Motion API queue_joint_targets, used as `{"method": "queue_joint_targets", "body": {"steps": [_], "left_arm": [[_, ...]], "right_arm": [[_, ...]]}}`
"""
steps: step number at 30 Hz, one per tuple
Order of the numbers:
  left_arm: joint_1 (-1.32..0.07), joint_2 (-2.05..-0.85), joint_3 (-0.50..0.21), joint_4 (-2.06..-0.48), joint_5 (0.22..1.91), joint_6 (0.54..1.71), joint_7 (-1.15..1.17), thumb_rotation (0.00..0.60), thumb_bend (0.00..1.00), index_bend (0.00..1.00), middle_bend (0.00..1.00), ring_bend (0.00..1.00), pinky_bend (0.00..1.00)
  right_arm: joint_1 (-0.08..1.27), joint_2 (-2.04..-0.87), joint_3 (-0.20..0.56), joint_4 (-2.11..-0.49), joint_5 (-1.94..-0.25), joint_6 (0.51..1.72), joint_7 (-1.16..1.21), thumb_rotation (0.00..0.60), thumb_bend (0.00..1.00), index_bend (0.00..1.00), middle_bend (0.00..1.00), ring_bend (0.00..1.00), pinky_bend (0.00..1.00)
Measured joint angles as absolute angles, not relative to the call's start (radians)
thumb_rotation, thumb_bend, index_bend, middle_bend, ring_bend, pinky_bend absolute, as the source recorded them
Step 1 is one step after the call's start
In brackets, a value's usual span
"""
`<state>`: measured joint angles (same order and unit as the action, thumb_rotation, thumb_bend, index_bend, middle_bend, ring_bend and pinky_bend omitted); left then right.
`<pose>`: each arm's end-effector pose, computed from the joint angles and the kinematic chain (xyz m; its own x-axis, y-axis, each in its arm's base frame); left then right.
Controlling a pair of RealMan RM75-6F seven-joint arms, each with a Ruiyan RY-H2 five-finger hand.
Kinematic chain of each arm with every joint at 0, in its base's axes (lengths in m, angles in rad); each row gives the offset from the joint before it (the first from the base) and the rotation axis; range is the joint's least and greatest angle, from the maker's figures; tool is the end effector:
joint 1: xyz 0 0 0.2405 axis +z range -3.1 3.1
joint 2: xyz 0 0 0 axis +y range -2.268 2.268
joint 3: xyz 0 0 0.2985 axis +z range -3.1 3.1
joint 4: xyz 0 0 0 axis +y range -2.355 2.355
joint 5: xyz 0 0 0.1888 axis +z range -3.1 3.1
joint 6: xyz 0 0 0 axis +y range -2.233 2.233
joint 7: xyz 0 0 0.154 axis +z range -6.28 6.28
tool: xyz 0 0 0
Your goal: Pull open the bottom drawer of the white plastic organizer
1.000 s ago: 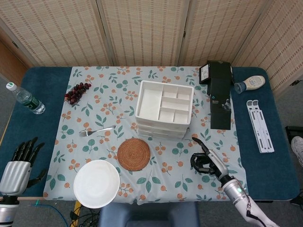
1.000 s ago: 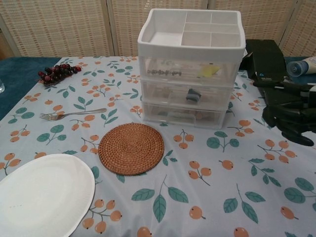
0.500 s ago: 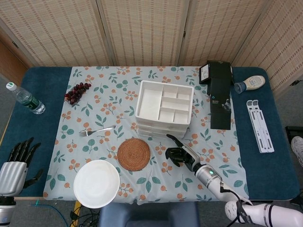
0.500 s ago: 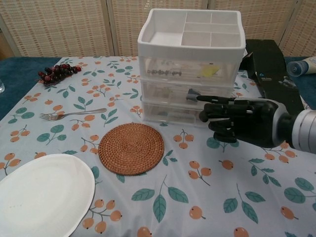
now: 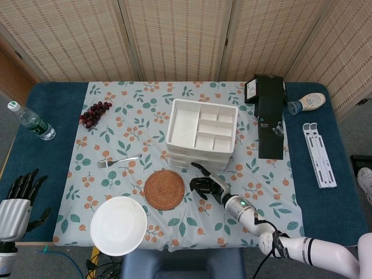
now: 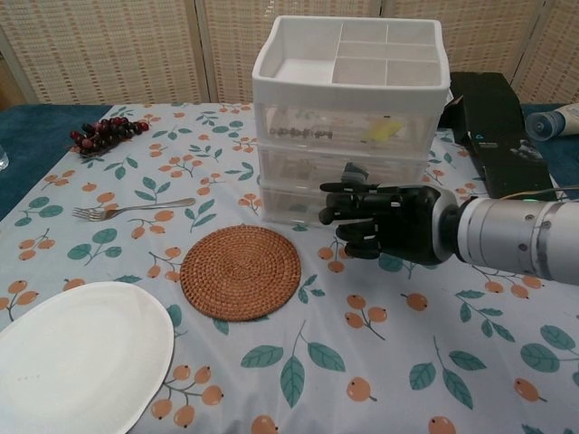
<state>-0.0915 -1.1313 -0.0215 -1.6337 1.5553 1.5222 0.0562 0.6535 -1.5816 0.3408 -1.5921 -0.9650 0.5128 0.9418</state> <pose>-0.3272 0.1887 0.1889 0.4194 -0.0105 0.9077 0.9052 -0.0704 -0.4191 -0.1618 -0.3340 -0.0475 -0.8431 -0.4864 0.2293 -0.4958 0.5379 -0.6818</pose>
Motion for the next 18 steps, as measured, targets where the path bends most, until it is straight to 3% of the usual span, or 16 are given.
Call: {"method": "queue_joint_targets", "body": {"steps": [18], "left_arm": [[-0.090,-1.133,-0.023,-1.631,1.551,1.517,0.060,0.600,0.29,0.11,0.00,0.02,0.06]], "right_arm": [[0.682,-1.643,0.375,-1.536,-0.900,0.501,0.833,0.600,0.57,0.00,0.64,0.80,0.85]]}}
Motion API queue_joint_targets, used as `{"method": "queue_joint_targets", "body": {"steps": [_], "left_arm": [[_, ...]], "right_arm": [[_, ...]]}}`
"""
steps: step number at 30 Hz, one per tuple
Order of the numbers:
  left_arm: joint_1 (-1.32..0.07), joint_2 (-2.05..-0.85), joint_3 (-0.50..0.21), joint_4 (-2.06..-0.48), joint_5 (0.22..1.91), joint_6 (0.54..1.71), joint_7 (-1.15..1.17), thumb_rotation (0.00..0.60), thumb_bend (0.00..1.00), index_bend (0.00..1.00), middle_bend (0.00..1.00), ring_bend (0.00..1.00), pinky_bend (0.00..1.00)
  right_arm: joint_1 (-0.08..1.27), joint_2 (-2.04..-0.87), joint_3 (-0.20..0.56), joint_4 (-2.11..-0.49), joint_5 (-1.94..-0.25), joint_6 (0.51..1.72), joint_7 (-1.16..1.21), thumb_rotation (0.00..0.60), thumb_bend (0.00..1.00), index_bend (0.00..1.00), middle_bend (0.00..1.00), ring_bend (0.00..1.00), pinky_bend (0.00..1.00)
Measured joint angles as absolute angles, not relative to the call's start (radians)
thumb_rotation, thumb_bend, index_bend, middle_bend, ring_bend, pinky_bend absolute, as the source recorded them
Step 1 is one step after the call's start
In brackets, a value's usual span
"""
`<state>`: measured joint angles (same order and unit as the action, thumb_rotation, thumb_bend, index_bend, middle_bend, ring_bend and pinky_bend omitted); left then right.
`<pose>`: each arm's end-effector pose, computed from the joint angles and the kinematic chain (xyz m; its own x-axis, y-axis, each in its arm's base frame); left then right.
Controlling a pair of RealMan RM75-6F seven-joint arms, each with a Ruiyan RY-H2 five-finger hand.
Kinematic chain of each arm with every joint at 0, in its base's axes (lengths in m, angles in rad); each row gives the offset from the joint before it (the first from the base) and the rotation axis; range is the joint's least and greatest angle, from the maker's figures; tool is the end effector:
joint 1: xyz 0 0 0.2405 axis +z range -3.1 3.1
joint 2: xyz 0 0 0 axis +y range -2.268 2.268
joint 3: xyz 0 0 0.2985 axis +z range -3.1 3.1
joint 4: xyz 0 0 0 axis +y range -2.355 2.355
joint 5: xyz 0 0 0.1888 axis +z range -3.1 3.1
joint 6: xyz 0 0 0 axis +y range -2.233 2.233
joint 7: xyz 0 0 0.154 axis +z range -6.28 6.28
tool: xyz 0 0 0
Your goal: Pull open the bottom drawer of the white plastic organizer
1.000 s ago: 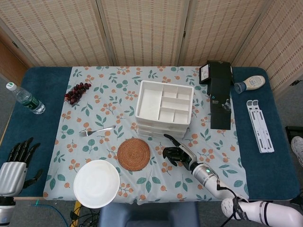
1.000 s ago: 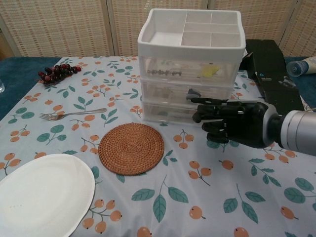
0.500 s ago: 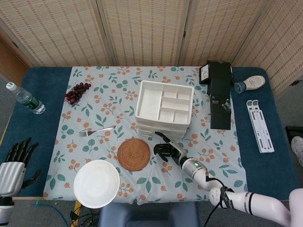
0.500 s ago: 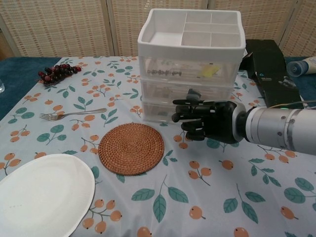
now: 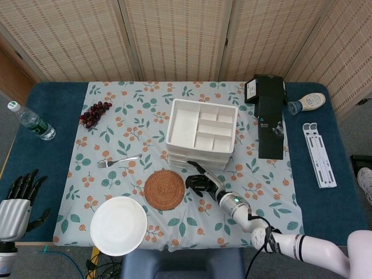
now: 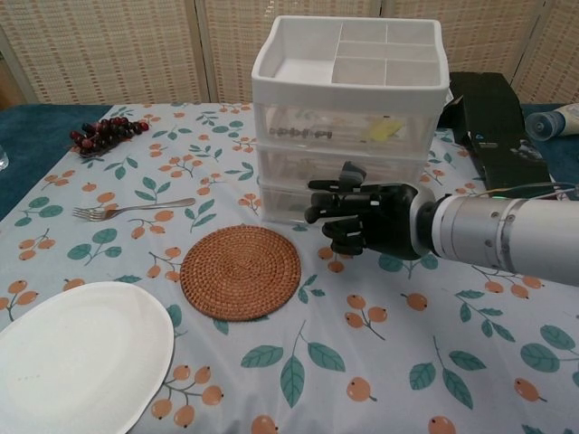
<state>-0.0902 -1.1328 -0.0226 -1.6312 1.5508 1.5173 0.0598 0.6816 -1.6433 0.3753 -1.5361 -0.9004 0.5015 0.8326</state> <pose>-0.3287 0.1885 0.1883 0.4236 -0.0062 0.9058 0.9038 -0.0649 -0.4231 -0.1515 -0.3444 -0.0629 -0.8230 -0.5030 0.2638 -0.5302 0.5139 -0.6743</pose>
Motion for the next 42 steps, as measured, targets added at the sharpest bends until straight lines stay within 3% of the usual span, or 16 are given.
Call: {"method": "queue_joint_targets", "body": {"steps": [10,33,37,42], "left_arm": [[-0.088,-1.133,-0.021,-1.629,1.550,1.516,0.062,0.600,0.29,0.11,0.00,0.02,0.06],[-0.087,-1.132,-0.018,-1.634,1.549,1.509,0.074,0.600,0.29,0.11,0.00,0.02,0.06],[-0.088,-1.131,-0.018,-1.632,1.549,1.508,0.074,0.600,0.29,0.11,0.00,0.02,0.06],[-0.092,-1.133,-0.019,-1.629,1.555,1.505,0.069,0.600,0.29,0.11,0.00,0.02,0.06]], "right_arm": [[0.686,-1.655,0.376,-1.531,-0.893,0.493,0.779,0.600,0.58,0.08,0.64,0.80,0.85],[0.619,-1.624,0.336,-1.632,-0.965,0.489,0.719,0.600,0.58,0.09,0.64,0.80,0.85],[0.595,-1.597,0.300,-1.682,-1.061,0.542,0.645,0.600,0.58,0.05,0.63,0.80,0.85],[0.560,-1.554,0.246,-1.748,-1.165,0.692,0.439,0.600,0.58,0.00,0.63,0.80,0.87]]}}
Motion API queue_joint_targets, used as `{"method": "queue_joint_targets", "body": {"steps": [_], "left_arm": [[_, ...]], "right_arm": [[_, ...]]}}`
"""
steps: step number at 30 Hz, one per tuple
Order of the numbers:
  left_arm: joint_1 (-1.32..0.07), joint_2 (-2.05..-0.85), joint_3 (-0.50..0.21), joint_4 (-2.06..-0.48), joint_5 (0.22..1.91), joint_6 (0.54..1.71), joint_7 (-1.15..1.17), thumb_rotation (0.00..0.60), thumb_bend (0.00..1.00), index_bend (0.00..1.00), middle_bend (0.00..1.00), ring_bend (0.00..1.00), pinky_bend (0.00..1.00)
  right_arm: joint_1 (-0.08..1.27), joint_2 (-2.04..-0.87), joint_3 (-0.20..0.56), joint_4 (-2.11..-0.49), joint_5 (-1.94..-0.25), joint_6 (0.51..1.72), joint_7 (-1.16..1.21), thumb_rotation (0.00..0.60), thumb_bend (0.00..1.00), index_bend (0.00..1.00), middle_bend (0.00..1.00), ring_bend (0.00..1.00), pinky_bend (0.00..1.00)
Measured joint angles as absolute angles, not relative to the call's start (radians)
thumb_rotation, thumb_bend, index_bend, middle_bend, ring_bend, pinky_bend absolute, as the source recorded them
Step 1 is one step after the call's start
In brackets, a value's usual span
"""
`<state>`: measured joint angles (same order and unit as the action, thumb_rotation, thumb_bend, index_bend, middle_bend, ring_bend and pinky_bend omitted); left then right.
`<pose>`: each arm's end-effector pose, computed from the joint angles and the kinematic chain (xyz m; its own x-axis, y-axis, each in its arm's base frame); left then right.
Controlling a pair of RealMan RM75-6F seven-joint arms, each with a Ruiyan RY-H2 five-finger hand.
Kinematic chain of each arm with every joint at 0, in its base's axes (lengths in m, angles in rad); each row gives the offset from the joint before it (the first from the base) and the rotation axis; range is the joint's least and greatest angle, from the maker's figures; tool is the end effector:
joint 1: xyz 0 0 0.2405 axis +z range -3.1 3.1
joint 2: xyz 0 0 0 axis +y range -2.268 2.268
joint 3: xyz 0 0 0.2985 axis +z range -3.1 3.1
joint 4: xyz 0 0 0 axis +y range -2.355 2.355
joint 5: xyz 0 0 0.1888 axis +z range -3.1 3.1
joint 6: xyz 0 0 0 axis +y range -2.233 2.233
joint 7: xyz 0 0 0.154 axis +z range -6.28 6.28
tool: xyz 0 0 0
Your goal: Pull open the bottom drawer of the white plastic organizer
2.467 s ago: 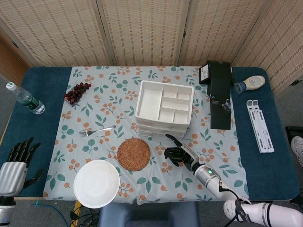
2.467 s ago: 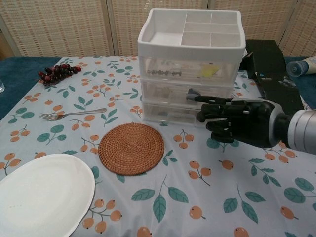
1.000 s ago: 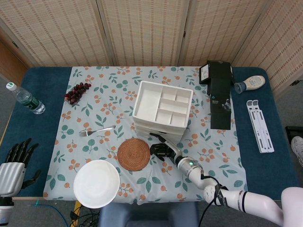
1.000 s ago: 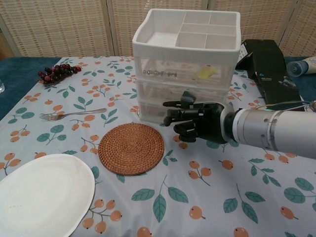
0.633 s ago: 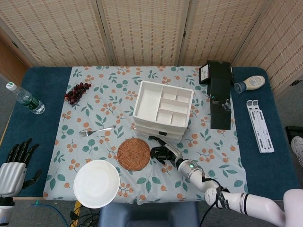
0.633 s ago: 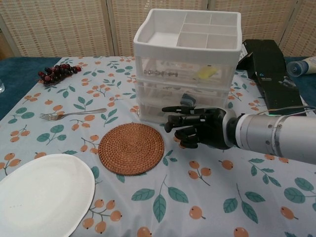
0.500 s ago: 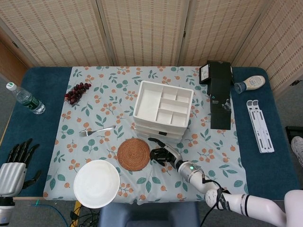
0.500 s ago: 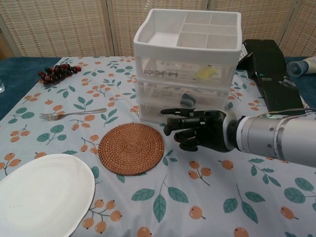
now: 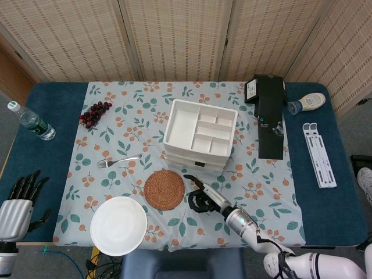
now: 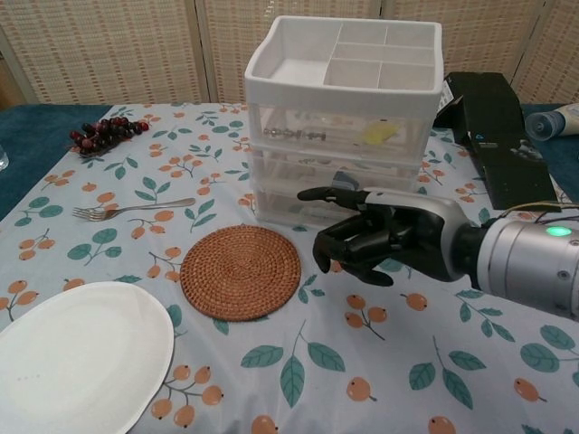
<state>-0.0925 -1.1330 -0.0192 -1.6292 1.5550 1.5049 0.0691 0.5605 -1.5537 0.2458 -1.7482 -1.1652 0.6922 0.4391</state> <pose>-0.3290 0.1886 0.1859 0.4348 0.0075 0.9005 0.8984 -0.0719 -0.4333 -0.1566 -0.2906 -0.0327 -0.4478 -0.6926 0.5654 -0.8415 0.1128 -0.5283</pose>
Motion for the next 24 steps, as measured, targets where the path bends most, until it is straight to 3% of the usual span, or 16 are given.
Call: {"method": "queue_joint_targets", "body": {"steps": [10,24], "left_arm": [[-0.102,-1.141,-0.020,-1.620,1.558,1.493,0.064,0.600,0.29,0.11,0.00,0.02,0.06],[-0.108,-1.141,-0.020,-1.625,1.557,1.486,0.071,0.600,0.29,0.11,0.00,0.02,0.06]], "right_arm": [[0.508,-1.436,0.181,-1.917,-1.141,0.943,0.046,0.600,0.58,0.00,0.63,0.82,0.89],[0.555,-1.391,0.192,-1.926,-0.971,0.926,-0.024,0.600,0.58,0.00,0.63,0.83,0.89]]}}
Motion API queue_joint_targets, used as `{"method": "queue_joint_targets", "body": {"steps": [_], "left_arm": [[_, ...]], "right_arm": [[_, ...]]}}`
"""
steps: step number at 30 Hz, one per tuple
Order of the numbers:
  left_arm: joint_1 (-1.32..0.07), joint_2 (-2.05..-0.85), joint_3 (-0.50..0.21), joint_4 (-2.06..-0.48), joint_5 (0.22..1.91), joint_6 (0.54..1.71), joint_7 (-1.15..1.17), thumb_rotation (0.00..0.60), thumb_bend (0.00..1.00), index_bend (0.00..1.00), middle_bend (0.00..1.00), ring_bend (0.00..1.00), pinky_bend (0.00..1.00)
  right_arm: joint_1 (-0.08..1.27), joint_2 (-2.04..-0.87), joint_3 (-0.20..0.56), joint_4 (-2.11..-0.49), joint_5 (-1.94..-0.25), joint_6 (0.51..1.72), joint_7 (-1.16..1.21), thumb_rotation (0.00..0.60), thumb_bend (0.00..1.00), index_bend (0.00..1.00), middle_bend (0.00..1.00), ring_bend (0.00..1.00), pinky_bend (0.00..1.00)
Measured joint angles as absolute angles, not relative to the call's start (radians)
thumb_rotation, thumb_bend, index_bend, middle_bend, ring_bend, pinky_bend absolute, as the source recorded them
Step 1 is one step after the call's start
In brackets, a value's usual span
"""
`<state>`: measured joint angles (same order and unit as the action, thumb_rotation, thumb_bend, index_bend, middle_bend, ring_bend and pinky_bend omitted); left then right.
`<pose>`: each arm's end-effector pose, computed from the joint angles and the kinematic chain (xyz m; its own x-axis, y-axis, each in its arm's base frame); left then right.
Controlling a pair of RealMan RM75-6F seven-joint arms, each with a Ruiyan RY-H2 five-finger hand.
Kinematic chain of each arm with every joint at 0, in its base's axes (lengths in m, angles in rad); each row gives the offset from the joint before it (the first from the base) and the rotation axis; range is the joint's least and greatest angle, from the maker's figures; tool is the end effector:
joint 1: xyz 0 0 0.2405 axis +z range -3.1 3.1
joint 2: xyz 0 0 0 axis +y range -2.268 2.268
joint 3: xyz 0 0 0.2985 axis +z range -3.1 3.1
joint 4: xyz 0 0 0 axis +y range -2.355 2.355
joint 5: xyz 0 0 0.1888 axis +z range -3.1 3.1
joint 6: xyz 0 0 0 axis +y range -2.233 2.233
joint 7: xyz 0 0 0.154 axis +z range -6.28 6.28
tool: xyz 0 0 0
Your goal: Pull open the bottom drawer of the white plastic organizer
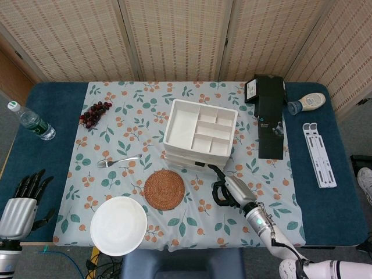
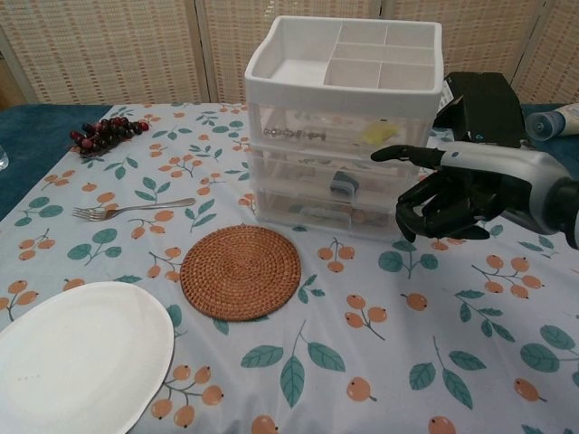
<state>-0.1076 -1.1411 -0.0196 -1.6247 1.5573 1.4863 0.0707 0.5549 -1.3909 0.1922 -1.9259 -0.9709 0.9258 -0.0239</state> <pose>-0.3272 0.1936 0.1807 0.4346 0.0190 0.9004 0.8977 -0.0891 -0.4314 -0.1808 -0.2941 0.0290 -0.1735 -0.5527 0.8151 -0.9739 -0.0267 -0.2254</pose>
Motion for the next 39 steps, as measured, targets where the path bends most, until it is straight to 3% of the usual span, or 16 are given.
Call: {"method": "queue_joint_targets", "body": {"steps": [16,26,39], "left_arm": [[-0.104,-1.136,-0.017,-1.630,1.553,1.489,0.076,0.600,0.29,0.11,0.00,0.02,0.06],[-0.100,-1.130,-0.014,-1.638,1.550,1.490,0.082,0.600,0.29,0.11,0.00,0.02,0.06],[-0.100,-1.126,-0.014,-1.649,1.553,1.491,0.094,0.600,0.29,0.11,0.00,0.02,0.06]], "right_arm": [[0.632,-1.407,0.212,-1.869,-0.853,0.865,-0.029,0.600,0.58,0.00,0.64,0.83,0.89],[0.641,-1.411,0.220,-1.834,-0.837,0.868,-0.004,0.600,0.58,0.16,0.65,0.84,0.89],[0.626,-1.369,0.186,-1.875,-0.892,0.841,0.034,0.600,0.58,0.17,0.65,0.84,0.89]]}}
